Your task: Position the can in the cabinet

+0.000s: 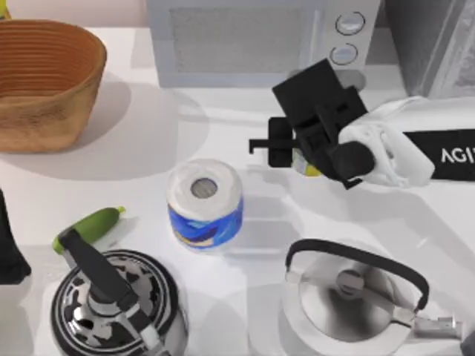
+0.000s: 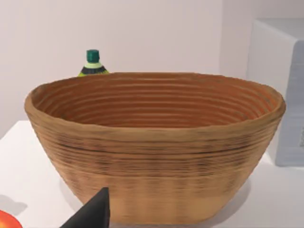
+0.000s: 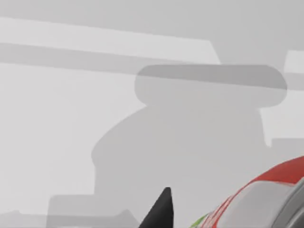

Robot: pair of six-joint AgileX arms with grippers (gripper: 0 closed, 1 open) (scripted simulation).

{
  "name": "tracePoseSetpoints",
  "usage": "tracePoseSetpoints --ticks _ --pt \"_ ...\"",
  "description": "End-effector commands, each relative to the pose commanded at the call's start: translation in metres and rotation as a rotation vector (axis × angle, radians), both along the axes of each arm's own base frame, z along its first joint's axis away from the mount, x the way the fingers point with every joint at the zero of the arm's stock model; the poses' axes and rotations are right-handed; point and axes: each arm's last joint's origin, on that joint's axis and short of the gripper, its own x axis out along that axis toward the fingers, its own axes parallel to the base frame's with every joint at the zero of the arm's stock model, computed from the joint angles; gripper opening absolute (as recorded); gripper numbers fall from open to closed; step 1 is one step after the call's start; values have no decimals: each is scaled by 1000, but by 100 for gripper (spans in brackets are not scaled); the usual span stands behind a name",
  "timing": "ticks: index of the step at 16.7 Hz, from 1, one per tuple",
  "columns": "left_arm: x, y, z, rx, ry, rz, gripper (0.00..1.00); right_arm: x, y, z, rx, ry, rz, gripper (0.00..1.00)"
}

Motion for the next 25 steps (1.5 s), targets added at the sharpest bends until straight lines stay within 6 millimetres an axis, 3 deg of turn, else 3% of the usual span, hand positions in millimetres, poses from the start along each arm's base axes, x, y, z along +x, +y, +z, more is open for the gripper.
tracePoseSetpoints --ticks 8,15,20,25 --pt "0 0 0 0 0 0 100 -8 -10 99 -17 21 -10 0" --pt "0 0 0 0 0 0 100 -13 -14 107 -4 10 2 0" --pt "0 0 0 0 0 0 100 -44 -66 139 46 -65 51 0" --pt "0 0 0 0 0 0 100 -110 -143 164 93 -262 101 0"
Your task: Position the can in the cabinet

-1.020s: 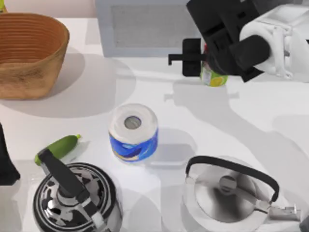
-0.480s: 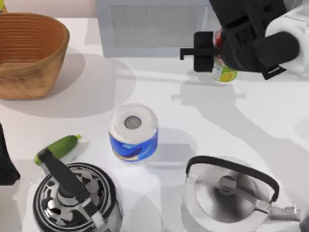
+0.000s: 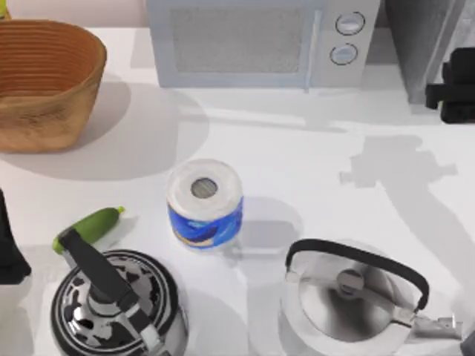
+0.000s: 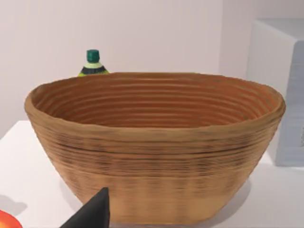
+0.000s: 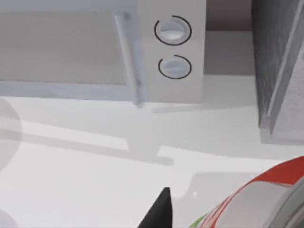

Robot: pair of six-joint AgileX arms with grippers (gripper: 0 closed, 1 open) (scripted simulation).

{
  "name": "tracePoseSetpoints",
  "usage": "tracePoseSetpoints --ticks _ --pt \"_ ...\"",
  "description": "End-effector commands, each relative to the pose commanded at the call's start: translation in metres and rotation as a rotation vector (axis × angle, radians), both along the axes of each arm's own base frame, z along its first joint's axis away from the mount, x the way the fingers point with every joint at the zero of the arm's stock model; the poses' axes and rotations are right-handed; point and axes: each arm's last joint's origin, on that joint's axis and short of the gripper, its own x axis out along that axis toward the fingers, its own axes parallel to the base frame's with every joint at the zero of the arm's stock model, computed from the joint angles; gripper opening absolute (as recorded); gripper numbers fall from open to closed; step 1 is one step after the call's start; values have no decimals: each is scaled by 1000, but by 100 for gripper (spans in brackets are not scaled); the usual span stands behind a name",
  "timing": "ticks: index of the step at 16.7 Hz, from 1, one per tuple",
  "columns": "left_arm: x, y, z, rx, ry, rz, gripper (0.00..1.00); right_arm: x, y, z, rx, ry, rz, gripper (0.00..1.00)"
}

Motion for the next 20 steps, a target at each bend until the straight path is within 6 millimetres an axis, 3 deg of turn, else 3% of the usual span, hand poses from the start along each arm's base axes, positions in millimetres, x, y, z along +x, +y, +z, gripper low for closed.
tracePoseSetpoints --ticks 4,9,15,20 --pt "0 0 0 0 0 0 100 -57 -47 -17 6 -187 -4 0" --pt "0 0 0 0 0 0 100 -101 -77 -71 -27 -382 -50 0" --pt "0 0 0 0 0 0 100 -114 -91 -133 -58 -498 -117 0" --pt "0 0 0 0 0 0 100 -114 -93 -148 -59 -515 -136 0"
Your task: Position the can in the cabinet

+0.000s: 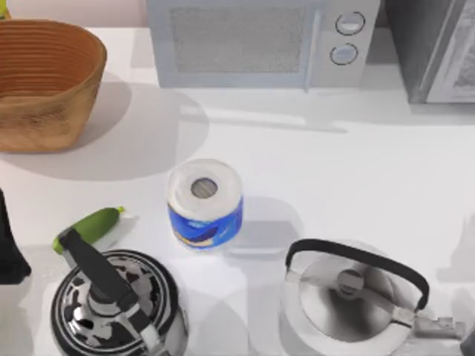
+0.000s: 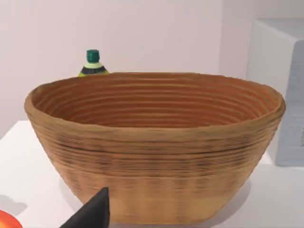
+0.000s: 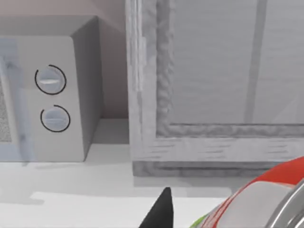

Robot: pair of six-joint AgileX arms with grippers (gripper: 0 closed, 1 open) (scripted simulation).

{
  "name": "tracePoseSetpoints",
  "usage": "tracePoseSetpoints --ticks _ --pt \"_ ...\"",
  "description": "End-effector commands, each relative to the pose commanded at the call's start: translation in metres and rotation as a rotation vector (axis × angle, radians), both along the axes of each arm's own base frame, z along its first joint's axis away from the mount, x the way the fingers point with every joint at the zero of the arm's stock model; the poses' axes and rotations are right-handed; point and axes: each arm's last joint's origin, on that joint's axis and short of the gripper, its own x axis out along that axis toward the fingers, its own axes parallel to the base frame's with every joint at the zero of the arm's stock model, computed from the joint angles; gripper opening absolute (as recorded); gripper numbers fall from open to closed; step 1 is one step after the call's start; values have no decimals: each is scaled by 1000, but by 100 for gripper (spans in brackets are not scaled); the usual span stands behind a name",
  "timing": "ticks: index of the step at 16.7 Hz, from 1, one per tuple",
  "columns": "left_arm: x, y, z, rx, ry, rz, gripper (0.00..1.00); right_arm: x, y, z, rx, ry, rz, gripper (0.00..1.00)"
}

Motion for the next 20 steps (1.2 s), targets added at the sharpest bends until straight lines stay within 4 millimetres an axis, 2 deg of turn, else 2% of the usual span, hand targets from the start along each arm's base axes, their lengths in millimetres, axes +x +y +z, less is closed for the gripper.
tracePoseSetpoints --ticks 6,9,12,15,20 --pt "0 0 0 0 0 0 100 0 1 3 2 3 4 0" --pt "0 0 0 0 0 0 100 -1 1 28 2 -13 2 0" --pt "0 0 0 0 0 0 100 -2 2 73 2 -40 -11 0" --pt "0 0 0 0 0 0 100 2 4 131 2 -64 -27 0" --pt "0 0 0 0 0 0 100 29 10 233 6 -80 -42 0"
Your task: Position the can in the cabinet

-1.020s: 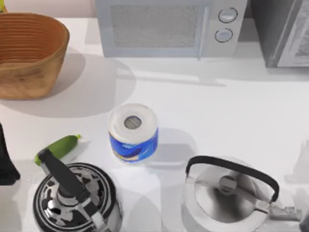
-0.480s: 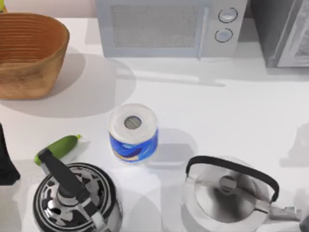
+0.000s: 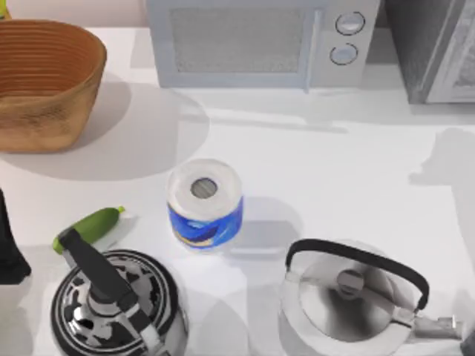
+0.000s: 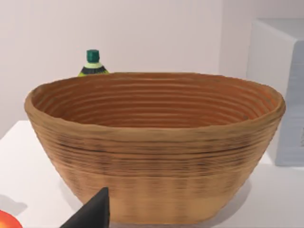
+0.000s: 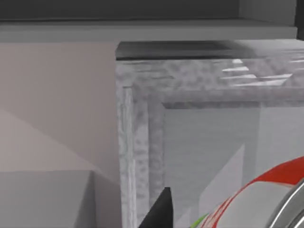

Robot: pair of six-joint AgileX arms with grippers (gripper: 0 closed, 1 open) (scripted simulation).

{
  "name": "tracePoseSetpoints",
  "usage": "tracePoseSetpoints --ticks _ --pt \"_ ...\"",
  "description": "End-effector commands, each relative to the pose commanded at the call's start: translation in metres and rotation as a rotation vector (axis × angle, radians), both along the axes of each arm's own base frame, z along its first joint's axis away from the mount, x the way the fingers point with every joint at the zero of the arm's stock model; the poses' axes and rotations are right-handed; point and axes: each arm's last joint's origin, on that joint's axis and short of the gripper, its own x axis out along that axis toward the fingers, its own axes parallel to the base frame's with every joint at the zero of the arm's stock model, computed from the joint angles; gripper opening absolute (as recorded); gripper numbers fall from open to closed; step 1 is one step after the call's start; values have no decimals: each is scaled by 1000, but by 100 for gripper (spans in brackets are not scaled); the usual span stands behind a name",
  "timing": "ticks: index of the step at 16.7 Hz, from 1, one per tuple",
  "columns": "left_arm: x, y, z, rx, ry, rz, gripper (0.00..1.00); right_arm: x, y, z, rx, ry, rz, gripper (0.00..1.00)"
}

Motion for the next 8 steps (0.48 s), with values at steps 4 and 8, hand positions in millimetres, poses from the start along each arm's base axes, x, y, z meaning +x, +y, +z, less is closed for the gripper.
tracePoseSetpoints --ticks 4,8 --pt "0 0 0 0 0 0 100 40 11 64 4 14 9 0" --pt "0 0 0 0 0 0 100 83 25 101 3 45 28 0"
